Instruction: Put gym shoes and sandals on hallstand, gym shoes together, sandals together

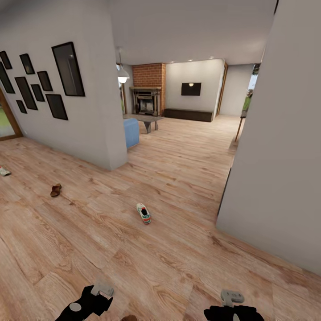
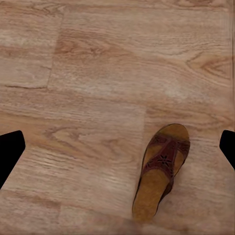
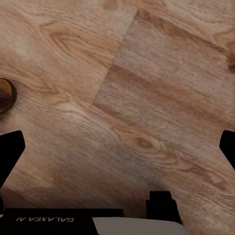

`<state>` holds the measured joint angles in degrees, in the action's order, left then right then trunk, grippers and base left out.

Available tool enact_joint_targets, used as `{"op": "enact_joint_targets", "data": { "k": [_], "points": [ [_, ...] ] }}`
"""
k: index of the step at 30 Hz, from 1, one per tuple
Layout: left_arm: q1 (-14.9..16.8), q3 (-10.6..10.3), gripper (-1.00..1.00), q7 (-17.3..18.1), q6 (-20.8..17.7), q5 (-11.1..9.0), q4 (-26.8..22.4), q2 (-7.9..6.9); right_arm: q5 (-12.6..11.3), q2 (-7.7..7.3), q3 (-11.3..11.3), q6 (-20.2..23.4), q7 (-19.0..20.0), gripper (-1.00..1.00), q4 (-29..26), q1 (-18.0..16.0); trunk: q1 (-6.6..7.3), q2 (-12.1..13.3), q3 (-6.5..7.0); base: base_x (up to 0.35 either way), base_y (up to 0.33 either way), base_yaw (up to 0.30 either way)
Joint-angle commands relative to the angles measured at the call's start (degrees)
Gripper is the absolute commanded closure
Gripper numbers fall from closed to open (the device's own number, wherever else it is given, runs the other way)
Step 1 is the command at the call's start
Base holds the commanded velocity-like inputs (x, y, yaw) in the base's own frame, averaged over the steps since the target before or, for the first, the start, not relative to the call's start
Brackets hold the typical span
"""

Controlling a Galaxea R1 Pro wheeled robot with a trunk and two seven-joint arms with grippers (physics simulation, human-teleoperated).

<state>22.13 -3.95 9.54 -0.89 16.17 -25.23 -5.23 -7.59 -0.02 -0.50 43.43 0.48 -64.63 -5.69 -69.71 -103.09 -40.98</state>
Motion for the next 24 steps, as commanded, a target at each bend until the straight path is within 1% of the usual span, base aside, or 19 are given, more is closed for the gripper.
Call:
{"op": "enact_joint_targets", "data": {
  "k": [1, 2, 3, 4, 5, 6, 7, 13, 19, 24],
  "points": [
    [0.0, -1.9, -1.00, 0.1, 0.0, 0.4, 0.1, -0.04, -0.2, 0.01, 0.0, 0.3, 0.0, -1.00, -0.1, 0.0, -0.22, -0.4, -0.34, 0.000, 0.000, 0.000],
    [0.0, -2.6, -1.00, 0.1, 0.0, 0.4, 0.1, -0.05, -0.2, 0.01, -0.1, 0.3, 0.0, -1.00, -0.1, 0.0, -0.44, -0.8, -0.61, 0.000, 0.000, 0.000],
    [0.0, -5.6, -1.00, 0.1, 0.0, 0.3, 0.2, -0.05, -0.2, 0.01, -0.1, 0.3, 0.0, -1.00, -0.1, 0.0, -0.66, -1.2, -0.88, 0.000, 0.000, 0.000],
    [0.0, -6.3, -1.00, 0.1, -0.1, 0.3, 0.2, -0.05, -0.2, 0.01, 0.0, 0.3, 0.0, -1.00, -0.1, 0.0, -0.88, -1.6, -1.16, 0.000, 0.000, 0.000],
    [0.0, -8.1, -1.00, 0.1, -0.1, 0.3, 0.2, -0.02, -0.2, 0.01, 0.0, 0.3, 0.0, -1.00, -0.1, 0.0, -1.10, -2.0, -1.43, 0.000, 0.000, 0.000],
    [0.0, -9.2, -1.00, 0.1, -0.1, 0.3, 0.3, 0.01, -0.2, 0.02, 0.0, 0.3, 0.0, -1.00, -0.1, 0.0, -1.32, -2.4, -1.71, 0.000, 0.000, 0.000],
    [0.0, -9.6, -1.00, 0.1, -0.1, 0.3, 0.3, 0.02, -0.2, 0.00, 0.0, 0.3, 0.0, -1.00, -0.1, 0.0, -1.54, -2.8, -1.98, 0.000, 0.000, 0.000],
    [0.0, -10.3, -1.00, 0.1, -0.2, 0.3, 0.2, 0.08, -0.2, 0.01, 0.0, 0.3, 0.0, -1.00, -0.1, 0.0, -2.86, -5.3, -3.62, 0.000, 0.000, 0.000],
    [0.0, -10.4, -1.00, 0.2, -0.1, 0.3, 0.3, 0.06, -0.2, 0.00, 0.0, 0.3, 0.0, -1.00, -0.1, 0.0, -4.17, -7.7, -5.20, 0.000, 0.000, 0.000],
    [0.0, -10.3, -1.00, 0.2, -0.2, 0.3, 0.2, 0.04, -0.2, -0.23, -0.1, 0.3, 0.0, -1.00, -1.2, 0.0, -5.27, -9.7, -6.21, 0.000, 0.000, 0.000]
  ]
}}
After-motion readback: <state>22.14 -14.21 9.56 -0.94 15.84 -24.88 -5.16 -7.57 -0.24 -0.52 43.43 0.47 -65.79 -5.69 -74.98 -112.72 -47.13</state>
